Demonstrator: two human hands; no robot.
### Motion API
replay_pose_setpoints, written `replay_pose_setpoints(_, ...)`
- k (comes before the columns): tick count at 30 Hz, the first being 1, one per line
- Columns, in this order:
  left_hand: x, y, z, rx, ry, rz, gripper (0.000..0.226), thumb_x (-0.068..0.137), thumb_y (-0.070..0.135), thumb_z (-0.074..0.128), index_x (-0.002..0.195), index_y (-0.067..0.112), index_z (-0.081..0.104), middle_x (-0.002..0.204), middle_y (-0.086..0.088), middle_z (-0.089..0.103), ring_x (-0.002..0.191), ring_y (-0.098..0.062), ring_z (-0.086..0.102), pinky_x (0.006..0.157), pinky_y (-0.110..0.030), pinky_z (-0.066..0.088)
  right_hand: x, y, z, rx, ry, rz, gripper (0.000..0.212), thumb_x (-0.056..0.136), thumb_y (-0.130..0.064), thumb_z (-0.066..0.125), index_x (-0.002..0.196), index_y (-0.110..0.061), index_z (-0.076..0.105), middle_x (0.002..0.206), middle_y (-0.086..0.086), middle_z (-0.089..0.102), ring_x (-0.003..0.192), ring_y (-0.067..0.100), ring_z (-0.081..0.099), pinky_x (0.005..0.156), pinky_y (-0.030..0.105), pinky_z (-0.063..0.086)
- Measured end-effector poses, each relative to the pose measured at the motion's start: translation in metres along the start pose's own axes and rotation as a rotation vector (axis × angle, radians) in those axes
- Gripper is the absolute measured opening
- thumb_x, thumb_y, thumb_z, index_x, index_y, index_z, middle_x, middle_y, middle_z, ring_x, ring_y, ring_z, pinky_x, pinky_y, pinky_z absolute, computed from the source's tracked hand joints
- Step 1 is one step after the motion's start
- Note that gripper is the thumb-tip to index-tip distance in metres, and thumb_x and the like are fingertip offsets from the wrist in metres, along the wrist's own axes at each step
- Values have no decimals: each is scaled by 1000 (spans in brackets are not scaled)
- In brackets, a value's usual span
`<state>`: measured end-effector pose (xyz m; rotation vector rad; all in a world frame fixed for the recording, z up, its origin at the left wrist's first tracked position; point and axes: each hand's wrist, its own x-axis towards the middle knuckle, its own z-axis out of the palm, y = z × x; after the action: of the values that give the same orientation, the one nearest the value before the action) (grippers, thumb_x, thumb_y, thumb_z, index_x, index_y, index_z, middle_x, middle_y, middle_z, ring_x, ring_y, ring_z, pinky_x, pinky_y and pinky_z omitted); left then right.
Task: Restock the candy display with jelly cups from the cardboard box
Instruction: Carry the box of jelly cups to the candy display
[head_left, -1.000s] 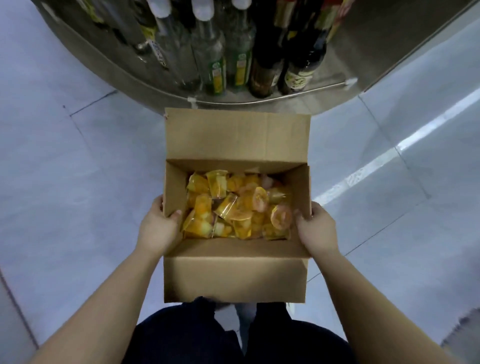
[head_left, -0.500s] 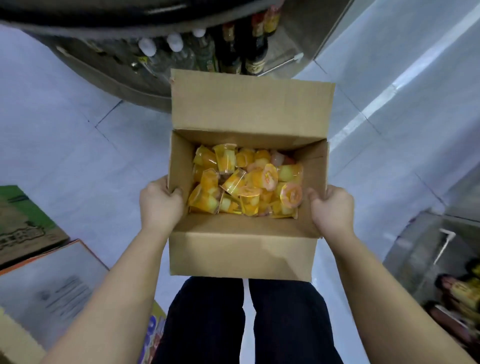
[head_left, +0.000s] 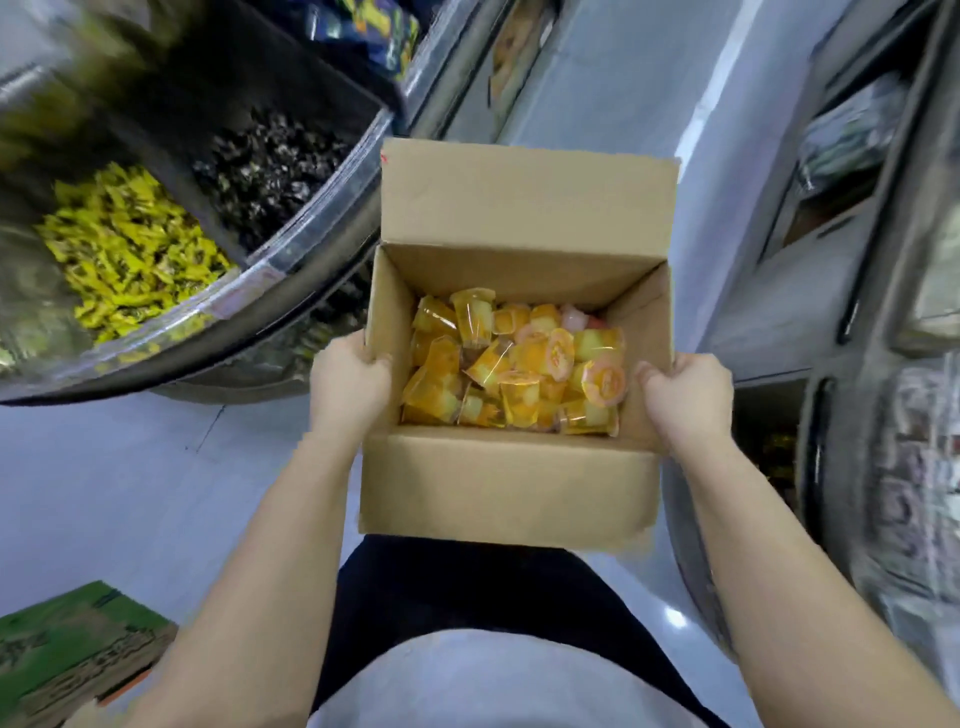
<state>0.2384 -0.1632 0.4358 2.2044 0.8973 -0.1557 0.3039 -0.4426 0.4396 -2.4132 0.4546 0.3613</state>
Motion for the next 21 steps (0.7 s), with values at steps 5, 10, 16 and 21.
replay_pose_setpoints(5, 57, 93, 29, 31, -18, 108, 12, 80, 10, 54, 75, 1, 60, 74, -16, 65, 77, -36, 59, 60, -36, 45, 73, -16, -52, 32, 93, 86, 36, 84, -19, 60, 50, -11, 49, 58, 9, 51, 63, 29, 49, 52, 29, 31)
replay_pose_setpoints(10, 149, 183, 60, 92, -79, 220, 10, 78, 10, 53, 70, 5, 58, 59, -2, 52, 58, -23, 49, 45, -22, 31, 163, -47, -81, 70, 136, 178, 27, 82, -15, 59, 83, 11, 64, 82, 26, 67, 74, 39, 61, 59, 38, 49)
replay_pose_setpoints(16, 255, 308, 73, 103, -192, 274, 25, 81, 11, 52, 58, 18, 48, 71, -12, 61, 71, -34, 57, 56, -30, 41, 272, -103, -120, 116, 197, 274, 28, 80, -15, 59, 84, 12, 65, 82, 27, 67, 74, 38, 62, 60, 36, 49)
replay_pose_setpoints(21, 333, 411, 108, 82, -238, 312, 15, 81, 9, 49, 80, 7, 65, 78, -14, 65, 74, -34, 61, 60, -32, 47, 386, -126, -154, 145, 226, 323, 25, 80, -17, 60, 73, 7, 65, 67, 19, 64, 56, 28, 56, 47, 27, 37)
